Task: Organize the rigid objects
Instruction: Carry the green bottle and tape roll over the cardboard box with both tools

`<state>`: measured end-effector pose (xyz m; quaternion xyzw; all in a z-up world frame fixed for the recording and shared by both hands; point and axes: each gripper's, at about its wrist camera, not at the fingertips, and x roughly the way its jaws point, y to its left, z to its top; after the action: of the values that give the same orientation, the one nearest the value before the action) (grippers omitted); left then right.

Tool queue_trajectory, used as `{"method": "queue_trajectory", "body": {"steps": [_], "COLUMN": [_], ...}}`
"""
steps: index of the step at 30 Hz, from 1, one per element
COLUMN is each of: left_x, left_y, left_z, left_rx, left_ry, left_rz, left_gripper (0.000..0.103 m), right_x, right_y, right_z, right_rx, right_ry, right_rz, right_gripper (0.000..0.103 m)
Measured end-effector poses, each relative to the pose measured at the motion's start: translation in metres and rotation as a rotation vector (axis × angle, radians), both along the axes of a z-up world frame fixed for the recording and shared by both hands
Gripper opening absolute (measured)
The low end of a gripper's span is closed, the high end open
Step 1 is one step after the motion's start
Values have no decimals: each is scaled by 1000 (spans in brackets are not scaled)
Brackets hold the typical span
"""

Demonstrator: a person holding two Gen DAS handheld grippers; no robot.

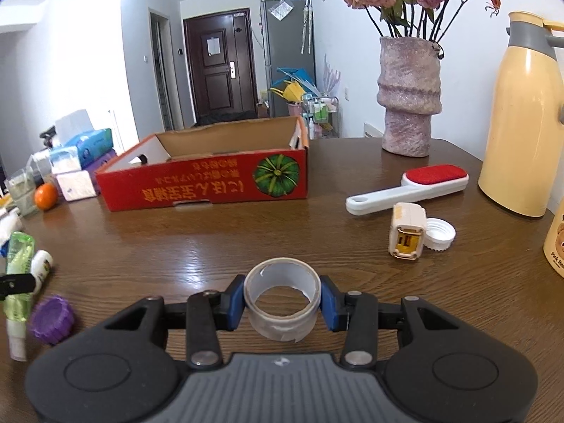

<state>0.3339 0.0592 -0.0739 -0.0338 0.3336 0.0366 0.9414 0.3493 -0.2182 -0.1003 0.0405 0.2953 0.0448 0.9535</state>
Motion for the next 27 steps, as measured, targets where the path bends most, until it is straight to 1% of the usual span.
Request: {"method": "queue_trajectory", "body": {"steps": [6, 14, 20, 27], "left_x": [-6, -2, 12, 34], "left_y": [-7, -17, -26, -27], "left_z": [18, 41, 57, 60], "left_rx": [-41, -49, -51, -84], "left_ry": [-36, -73, -110, -121], "left_rz": [-19, -44, -54, -37], "left_gripper": [31, 31, 31, 31], "right_x": [-5, -4, 4, 22], "right_y": [14, 29, 39, 49], "right_z": [18, 46, 64, 72], "right_rx": [23, 30, 32, 40], "right_ry": [-39, -96, -144, -179], "right_rz": [38, 67, 76, 63], "right_gripper": [42, 42, 42, 42]}}
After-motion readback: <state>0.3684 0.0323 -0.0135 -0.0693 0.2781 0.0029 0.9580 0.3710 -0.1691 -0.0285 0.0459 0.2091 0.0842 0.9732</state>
